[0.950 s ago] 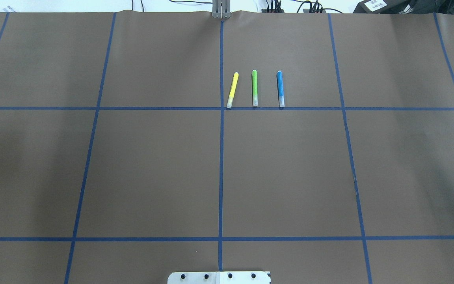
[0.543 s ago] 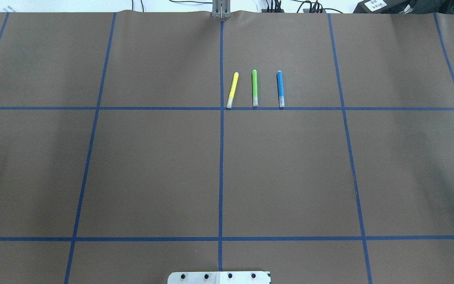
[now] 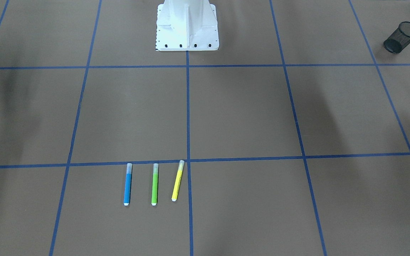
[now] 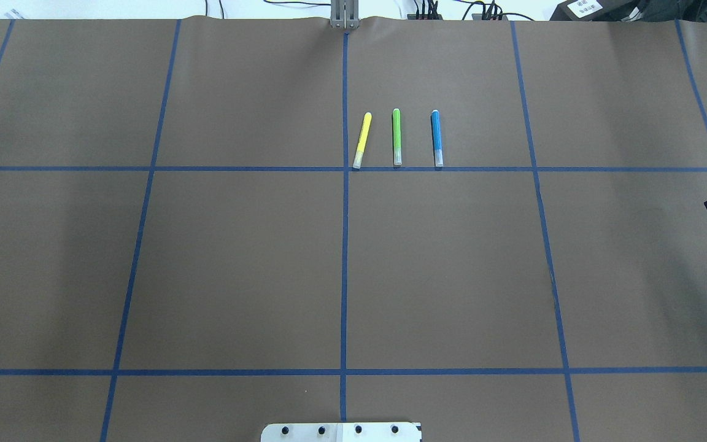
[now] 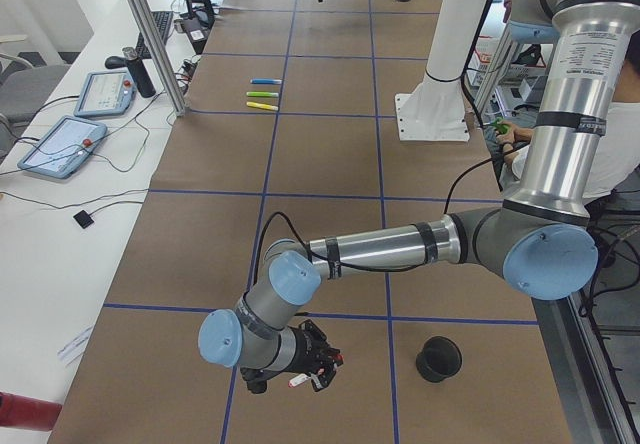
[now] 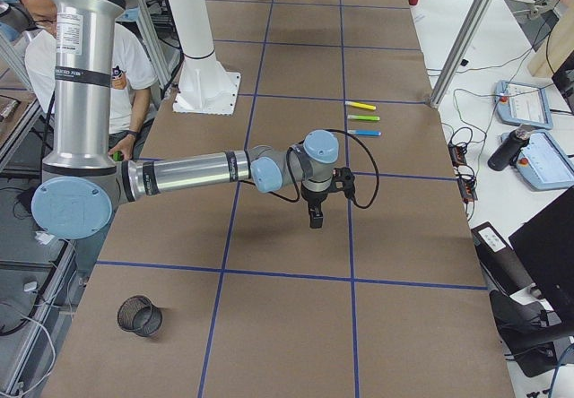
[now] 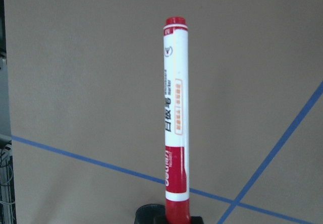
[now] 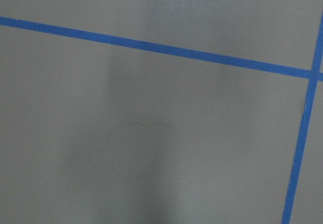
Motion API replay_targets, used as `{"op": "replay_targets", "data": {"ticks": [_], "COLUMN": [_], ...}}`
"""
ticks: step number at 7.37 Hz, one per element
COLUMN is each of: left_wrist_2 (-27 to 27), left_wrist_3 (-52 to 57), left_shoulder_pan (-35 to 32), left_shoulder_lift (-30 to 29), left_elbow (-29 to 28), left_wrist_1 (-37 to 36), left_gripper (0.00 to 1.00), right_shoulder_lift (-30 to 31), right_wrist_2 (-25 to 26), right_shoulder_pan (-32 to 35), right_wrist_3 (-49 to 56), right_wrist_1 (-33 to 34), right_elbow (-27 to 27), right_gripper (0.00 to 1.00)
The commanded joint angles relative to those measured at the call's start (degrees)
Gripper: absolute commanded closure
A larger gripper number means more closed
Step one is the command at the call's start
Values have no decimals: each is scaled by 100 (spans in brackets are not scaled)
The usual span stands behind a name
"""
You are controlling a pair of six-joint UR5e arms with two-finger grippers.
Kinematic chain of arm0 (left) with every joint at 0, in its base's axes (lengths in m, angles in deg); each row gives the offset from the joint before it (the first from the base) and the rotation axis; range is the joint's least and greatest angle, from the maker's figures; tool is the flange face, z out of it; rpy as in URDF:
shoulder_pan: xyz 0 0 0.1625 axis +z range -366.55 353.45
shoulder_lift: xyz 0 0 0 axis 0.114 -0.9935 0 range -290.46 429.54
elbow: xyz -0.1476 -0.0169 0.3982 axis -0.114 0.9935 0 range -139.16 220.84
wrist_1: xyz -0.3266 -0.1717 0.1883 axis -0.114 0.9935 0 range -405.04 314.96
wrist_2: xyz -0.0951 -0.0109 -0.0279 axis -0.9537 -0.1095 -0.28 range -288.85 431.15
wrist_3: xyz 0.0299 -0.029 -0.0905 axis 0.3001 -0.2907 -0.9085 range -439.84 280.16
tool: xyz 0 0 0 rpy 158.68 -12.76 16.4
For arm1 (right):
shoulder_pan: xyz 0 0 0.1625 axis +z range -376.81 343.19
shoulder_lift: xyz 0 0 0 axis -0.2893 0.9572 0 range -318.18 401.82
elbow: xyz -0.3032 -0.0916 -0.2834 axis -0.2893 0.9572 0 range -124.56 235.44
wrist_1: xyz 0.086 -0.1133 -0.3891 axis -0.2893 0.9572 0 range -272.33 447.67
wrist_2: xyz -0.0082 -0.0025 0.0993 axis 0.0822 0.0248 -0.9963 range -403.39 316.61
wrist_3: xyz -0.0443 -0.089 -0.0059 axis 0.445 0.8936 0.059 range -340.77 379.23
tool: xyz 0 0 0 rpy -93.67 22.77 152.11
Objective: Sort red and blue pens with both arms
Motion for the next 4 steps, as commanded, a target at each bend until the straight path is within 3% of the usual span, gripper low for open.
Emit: {"op": "replay_targets", "data": {"ticks": [1, 3, 4], "left_wrist_2": [0, 0, 0], "left_wrist_3": [448, 876, 905], "left_shoulder_pan": [-27, -27, -61], "left_shoulder_lift": [99, 309, 632], "left_elbow": [11, 125, 326], "left_wrist_1": [-1149, -2210, -2364], "left_gripper": [100, 100, 100], "right_shoulder_lift": [-8, -44, -44], "right_wrist_2": [15, -11, -11], "right_shoulder_pan": [-34, -43, -51], "right_wrist_3": [6, -3, -3], "right_wrist_1": [0, 0, 0], "right_elbow": [-1, -18, -19], "right_gripper": [0, 0, 0]}}
